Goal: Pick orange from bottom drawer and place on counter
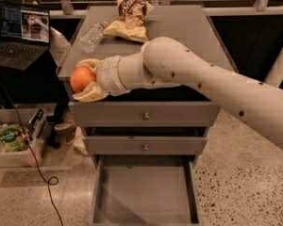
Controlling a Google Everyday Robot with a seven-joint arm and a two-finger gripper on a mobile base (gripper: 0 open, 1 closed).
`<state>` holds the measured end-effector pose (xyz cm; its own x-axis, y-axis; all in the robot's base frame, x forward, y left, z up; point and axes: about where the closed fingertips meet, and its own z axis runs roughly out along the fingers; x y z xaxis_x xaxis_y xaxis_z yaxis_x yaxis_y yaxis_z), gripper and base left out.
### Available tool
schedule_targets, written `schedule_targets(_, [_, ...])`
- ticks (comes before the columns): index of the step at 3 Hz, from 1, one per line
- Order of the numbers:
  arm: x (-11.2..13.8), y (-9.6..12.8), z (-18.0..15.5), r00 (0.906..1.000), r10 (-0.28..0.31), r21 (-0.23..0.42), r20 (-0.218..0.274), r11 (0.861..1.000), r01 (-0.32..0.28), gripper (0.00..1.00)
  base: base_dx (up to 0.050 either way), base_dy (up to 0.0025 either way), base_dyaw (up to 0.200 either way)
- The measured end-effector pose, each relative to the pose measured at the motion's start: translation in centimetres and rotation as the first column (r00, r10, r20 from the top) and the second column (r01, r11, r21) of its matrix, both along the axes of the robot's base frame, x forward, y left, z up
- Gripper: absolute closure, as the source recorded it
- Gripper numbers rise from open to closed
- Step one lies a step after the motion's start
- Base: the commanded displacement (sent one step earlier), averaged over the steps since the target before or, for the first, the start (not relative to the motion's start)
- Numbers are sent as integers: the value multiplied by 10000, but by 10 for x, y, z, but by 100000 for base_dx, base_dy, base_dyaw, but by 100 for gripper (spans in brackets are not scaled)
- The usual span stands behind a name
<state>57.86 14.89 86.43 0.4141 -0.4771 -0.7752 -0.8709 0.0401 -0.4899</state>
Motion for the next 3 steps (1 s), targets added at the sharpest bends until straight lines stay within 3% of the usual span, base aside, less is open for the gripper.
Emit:
schedule_targets(1, [21,-14,1,9998,-117,-238,-139,9997,114,100,0,0,0])
schedule_targets(3, [67,-47,17,9968,-793,-638,75,9948,796,100,0,0,0])
